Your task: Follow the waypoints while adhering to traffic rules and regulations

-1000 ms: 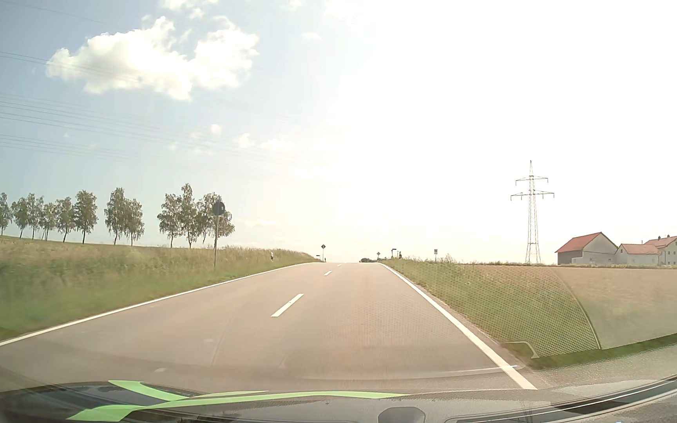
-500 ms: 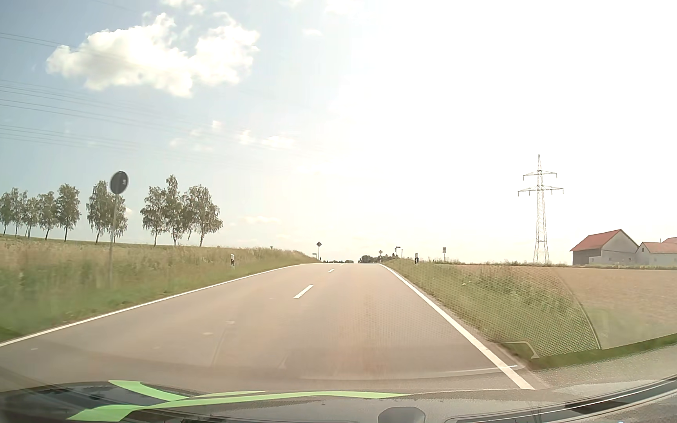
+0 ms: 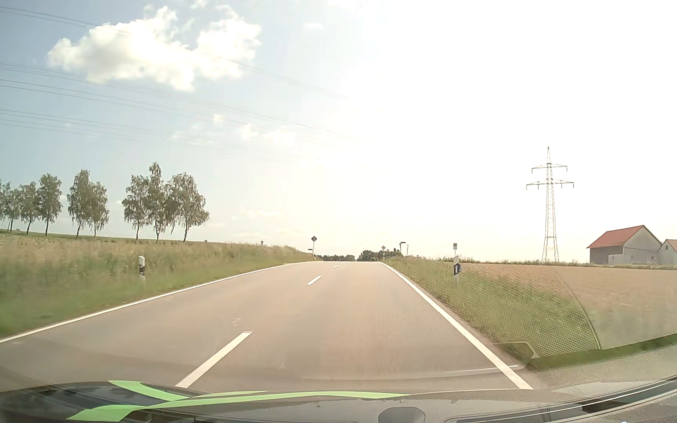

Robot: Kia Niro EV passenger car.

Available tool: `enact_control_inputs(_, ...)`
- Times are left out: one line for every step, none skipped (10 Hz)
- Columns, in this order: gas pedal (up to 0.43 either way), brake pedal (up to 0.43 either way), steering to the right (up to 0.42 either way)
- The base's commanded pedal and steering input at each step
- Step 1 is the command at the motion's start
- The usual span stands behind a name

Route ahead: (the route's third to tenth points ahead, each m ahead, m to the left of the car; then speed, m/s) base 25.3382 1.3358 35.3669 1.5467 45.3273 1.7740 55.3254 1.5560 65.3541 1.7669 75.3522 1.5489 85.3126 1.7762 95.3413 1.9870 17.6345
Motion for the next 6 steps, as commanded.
enact_control_inputs(0.02, 0.0, -0.001)
enact_control_inputs(0.028, 0.0, -0.001)
enact_control_inputs(0.047, 0.0, -0.001)
enact_control_inputs(0.047, 0.0, -0.001)
enact_control_inputs(0.047, 0.0, 0.0)
enact_control_inputs(0.047, 0.0, 0.0)
